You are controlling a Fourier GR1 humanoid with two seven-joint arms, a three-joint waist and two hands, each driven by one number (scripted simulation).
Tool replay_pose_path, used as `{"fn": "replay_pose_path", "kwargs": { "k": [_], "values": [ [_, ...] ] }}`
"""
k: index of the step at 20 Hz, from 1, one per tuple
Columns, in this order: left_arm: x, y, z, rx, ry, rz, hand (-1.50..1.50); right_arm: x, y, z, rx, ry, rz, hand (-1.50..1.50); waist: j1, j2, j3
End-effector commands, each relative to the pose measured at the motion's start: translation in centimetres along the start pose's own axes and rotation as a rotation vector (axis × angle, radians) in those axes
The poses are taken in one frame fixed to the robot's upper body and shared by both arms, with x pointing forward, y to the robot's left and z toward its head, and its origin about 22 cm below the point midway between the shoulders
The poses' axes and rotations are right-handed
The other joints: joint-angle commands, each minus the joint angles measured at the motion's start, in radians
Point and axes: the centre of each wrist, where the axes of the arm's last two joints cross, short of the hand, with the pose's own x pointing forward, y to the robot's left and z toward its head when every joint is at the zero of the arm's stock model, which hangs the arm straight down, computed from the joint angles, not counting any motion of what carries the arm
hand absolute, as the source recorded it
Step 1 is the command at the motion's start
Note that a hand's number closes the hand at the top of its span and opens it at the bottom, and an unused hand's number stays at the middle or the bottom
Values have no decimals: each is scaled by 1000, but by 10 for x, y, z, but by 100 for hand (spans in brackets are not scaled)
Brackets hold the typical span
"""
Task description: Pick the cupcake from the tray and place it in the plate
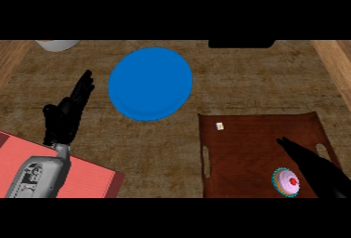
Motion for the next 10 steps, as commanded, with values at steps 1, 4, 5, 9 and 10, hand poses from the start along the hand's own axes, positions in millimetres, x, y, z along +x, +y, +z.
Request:
{"fn": "replay_pose_path", "kwargs": {
  "k": [1, 4, 5, 9, 10],
  "values": [
    [-9, 10, -8, 8, 10, -18, 0, 5, -7, -12, 8, 21, -14, -150, -2, 0, 0],
    [10, -3, -9, 6, -5, -7, 0, -8, 13, -23, 21, 37, 0, -150, -2, 0, 0],
    [-3, -3, -4, 11, -17, -8, 0, -25, 4, -19, 39, 36, -3, -150, -3, 0, 0],
    [-22, 6, 7, 7, 4, -1, 0, -21, 34, -6, 37, 27, 25, -150, -4, -1, 0],
    [-3, 8, -3, 0, -23, -2, 0, -1, 29, -33, -2, -8, 12, 150, 0, 0, 0]
  ]
}}
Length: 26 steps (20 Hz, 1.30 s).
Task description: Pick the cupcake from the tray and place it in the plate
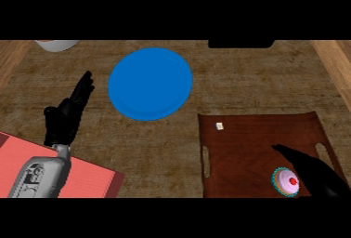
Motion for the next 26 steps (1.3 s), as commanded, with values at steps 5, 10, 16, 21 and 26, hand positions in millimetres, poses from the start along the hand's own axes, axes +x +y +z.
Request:
{"fn": "replay_pose_path", "kwargs": {
  "k": [5, 10, 16, 21, 26],
  "values": [
    [-7, -9, 0, 7, -12, 5, 0, -33, 3, -9, -105, -28, 29, 150, -2, 0, 0],
    [10, -1, 2, -6, -7, -8, 0, 2, 24, -24, -135, 19, 3, 150, 4, -1, 0],
    [6, -8, -4, -28, -7, -6, 0, 99, 28, -38, -243, 363, -116, 150, 14, 1, -1],
    [3, -6, 5, -1, 9, 3, 0, 144, 19, -36, -492, 310, -133, 150, 12, -2, 0],
    [8, -14, -7, -15, -1, 0, 0, 175, -16, -16, -812, 115, -171, 150, 2, -1, -1]
  ]
}}
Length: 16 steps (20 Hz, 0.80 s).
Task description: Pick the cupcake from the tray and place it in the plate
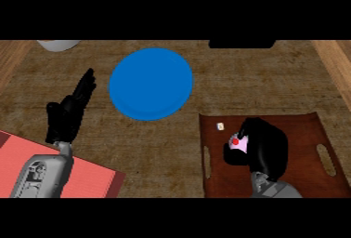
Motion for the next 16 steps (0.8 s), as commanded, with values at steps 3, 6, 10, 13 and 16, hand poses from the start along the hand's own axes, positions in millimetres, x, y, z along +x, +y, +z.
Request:
{"fn": "replay_pose_path", "kwargs": {
  "k": [3, 6, 10, 13, 16],
  "values": [
    [-4, -2, 7, 1, 2, 12, 0, 41, -33, 21, -225, -178, -112, 150, 1, -1, 1],
    [2, 9, -6, -6, -10, -4, 0, 81, -45, 20, -260, -313, -158, 150, 7, 3, 0],
    [-4, -2, -1, -2, 0, 19, 0, 117, -71, 10, -197, -353, -201, 150, 14, 4, 0],
    [13, -17, -16, -8, -7, 9, 0, 129, -35, -20, -156, -333, -262, 150, 20, 9, 1],
    [4, -19, -3, -20, -14, 8, 0, 156, -39, -29, -93, -332, -278, 150, 27, 7, 1]
  ]
}}
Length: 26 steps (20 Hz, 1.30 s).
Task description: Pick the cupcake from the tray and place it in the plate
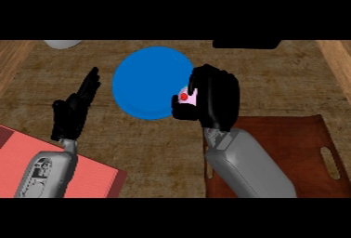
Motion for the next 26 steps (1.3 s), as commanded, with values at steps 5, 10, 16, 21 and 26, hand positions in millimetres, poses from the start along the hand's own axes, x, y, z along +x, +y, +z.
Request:
{"fn": "replay_pose_path", "kwargs": {
  "k": [5, 10, 16, 21, 26],
  "values": [
    [8, -10, -1, -13, -19, -1, 0, 32, 39, -48, 60, 22, -53, 150, 38, 10, 0],
    [1, -10, -3, -59, -13, 12, 0, 24, 63, -64, 100, 41, -39, 150, 60, 21, -1],
    [9, -27, -1, -78, -63, -3, 0, 7, 84, -75, 180, 116, 179, 150, 88, 24, -1],
    [24, -34, -11, -88, -69, 11, 0, -22, 96, -73, 208, 261, -10, -150, 109, 36, 1],
    [21, -15, -10, -99, -69, -16, 0, -23, 97, -75, 205, 253, -80, -150, 129, 35, 1]
  ]
}}
